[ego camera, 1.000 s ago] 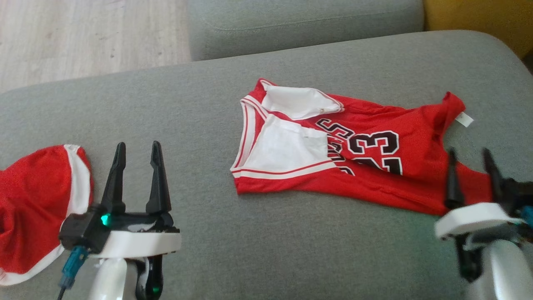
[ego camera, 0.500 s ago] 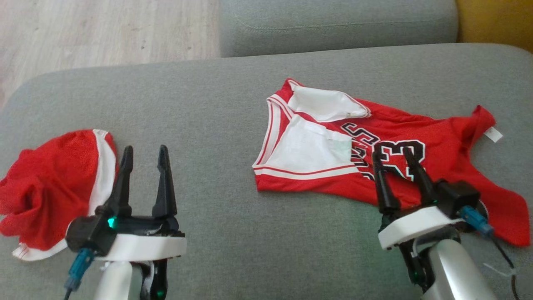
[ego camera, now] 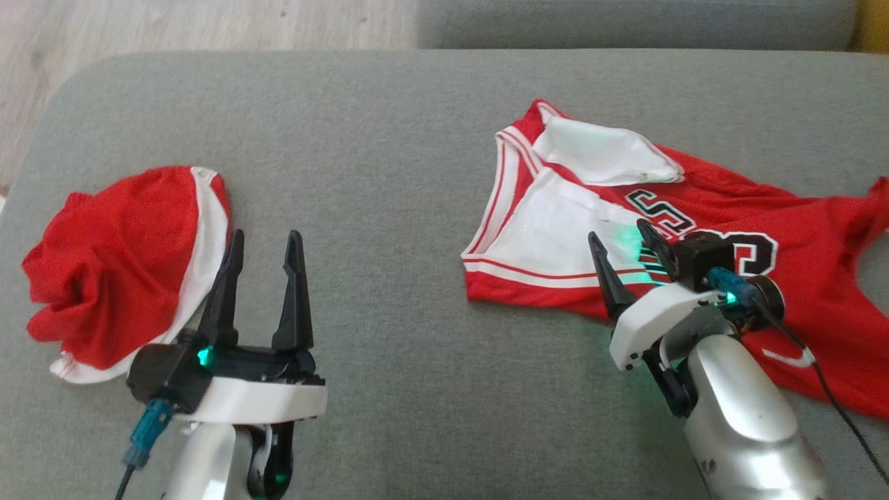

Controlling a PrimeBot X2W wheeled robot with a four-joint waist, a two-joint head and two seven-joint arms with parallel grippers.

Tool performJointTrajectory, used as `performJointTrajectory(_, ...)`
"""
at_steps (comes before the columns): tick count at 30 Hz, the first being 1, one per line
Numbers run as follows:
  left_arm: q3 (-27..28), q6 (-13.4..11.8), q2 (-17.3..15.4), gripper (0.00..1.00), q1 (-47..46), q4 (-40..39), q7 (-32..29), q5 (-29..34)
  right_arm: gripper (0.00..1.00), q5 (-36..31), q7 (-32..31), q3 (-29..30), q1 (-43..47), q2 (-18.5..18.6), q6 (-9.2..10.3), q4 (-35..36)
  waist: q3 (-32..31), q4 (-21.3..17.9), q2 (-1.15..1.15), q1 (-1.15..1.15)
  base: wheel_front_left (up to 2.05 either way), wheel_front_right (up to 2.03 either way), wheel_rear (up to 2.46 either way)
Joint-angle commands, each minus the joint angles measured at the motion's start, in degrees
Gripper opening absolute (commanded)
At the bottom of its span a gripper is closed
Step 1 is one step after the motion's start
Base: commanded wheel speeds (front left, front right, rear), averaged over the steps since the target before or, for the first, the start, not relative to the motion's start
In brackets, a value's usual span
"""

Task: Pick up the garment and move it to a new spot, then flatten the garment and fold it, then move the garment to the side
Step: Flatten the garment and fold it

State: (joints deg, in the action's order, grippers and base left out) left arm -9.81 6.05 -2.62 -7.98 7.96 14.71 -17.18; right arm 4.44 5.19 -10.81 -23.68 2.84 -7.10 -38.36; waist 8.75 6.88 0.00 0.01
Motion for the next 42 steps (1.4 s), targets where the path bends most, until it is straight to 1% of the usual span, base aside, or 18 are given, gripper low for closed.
performJointTrajectory(1, 1.4, -0.1, -0.3, 1.00, -2.3, -1.5, 0.3, -0.4, 1.00, -0.7, 0.1, -1.1, -2.3, 0.0, -0.39, 0.6, 0.8, 0.9, 0.00, -0.01, 0.00, 0.00, 0.00)
performJointTrajectory(5, 1.2, -0.1, -0.3, 1.00, -2.7, -1.5, 0.3, -0.5, 1.00, -1.3, 0.3, -0.7, -5.6, 0.0, -0.39, -5.0, 1.4, 1.6, 0.00, -0.01, 0.00, 0.00, 0.00)
performJointTrajectory(9, 1.2, -0.2, -0.3, 1.00, -3.0, -1.5, 0.3, -0.6, 1.00, -1.3, 1.6, -0.8, -8.1, 0.0, -0.39, -9.0, 1.7, 1.8, 0.00, -0.01, 0.00, 0.00, 0.00)
performJointTrajectory(10, 1.2, -0.3, -0.3, 1.00, -3.0, -1.5, 0.3, -0.7, 0.48, -1.1, 1.9, -1.0, -8.6, 0.0, -0.39, -9.9, 1.8, 1.7, 0.00, -0.01, 0.00, 0.00, 0.00)
performJointTrajectory(11, 1.1, -0.3, -0.3, 1.00, -3.1, -1.4, 0.3, -0.7, 0.03, -0.9, 2.3, -1.3, -9.1, 0.0, -0.39, -10.6, 1.9, 1.7, 0.00, -0.01, 0.00, 0.00, 0.00)
performJointTrajectory(12, 1.1, -0.4, -0.3, 1.00, -3.2, -1.4, 0.3, -0.8, 0.00, -0.8, 2.7, -1.5, -9.5, 0.0, -0.39, -11.3, 2.0, 1.6, 0.00, -0.01, 0.00, 0.00, 0.00)
performJointTrajectory(16, 0.9, -0.7, -0.3, 1.00, -3.3, -1.4, 0.3, -0.9, 0.00, 1.0, 5.1, -2.9, -10.8, 0.0, -0.39, -12.9, 2.1, 1.2, 0.00, -0.01, 0.00, 0.00, 0.00)
performJointTrajectory(20, 1.3, -0.7, -0.3, 1.00, -3.3, -1.4, 0.3, -0.7, 0.00, 4.6, 7.6, -6.0, -10.9, 0.0, -0.39, -11.6, 1.7, 0.5, 0.00, -0.01, 0.00, 0.00, 0.00)
performJointTrajectory(23, 1.9, -0.7, -0.3, 1.00, -3.2, -1.3, 0.3, -0.5, 0.00, 9.3, 8.7, -10.1, -9.8, 0.0, -0.39, -7.9, 0.9, 0.0, 0.00, -0.01, 0.00, 0.00, 0.00)
performJointTrajectory(27, 2.6, -0.6, -0.3, 1.00, -2.6, -1.2, 0.3, -0.2, 0.00, 14.7, 9.3, -17.5, -6.8, 0.0, -0.39, -1.1, -0.8, -0.8, 0.00, -0.01, 0.00, 0.00, 0.00)
performJointTrajectory(29, 2.9, -0.5, -0.3, 1.00, -2.1, -1.1, 0.3, -0.1, 0.00, 16.8, 9.2, -21.1, -4.9, 0.0, -0.39, 1.9, -1.8, -1.1, 0.00, -0.01, 0.00, 0.00, 0.00)
performJointTrajectory(32, 3.1, -0.5, -0.3, 1.00, -1.4, -1.0, 0.3, 0.0, 0.00, 18.2, 7.8, -25.5, -2.3, 0.0, -0.39, 4.6, -3.4, -1.6, 0.00, -0.01, 0.00, 0.00, 0.00)
performJointTrajectory(38, 3.5, -0.4, -0.3, 1.00, 0.0, -0.8, 0.3, 0.2, 0.00, 19.0, 5.0, -31.6, 1.9, 0.1, -0.39, 7.5, -6.0, -2.0, 0.00, -0.01, 0.00, 0.00, 0.00)
performJointTrajectory(39, 3.5, -0.4, -0.3, 1.00, 0.0, -0.8, 0.3, 0.2, 0.00, 19.0, 5.0, -31.6, 1.9, 0.1, -0.39, 7.5, -6.0, -2.0, 0.00, -0.01, 0.00, 0.00, 0.00)
performJointTrajectory(42, 3.5, -0.4, -0.3, 1.00, 0.7, -0.7, 0.3, 0.3, 0.00, 20.2, 3.8, -34.6, 3.5, 0.9, -0.39, 8.4, -7.2, -1.9, 0.00, -0.01, 0.00, 0.00, 0.00)
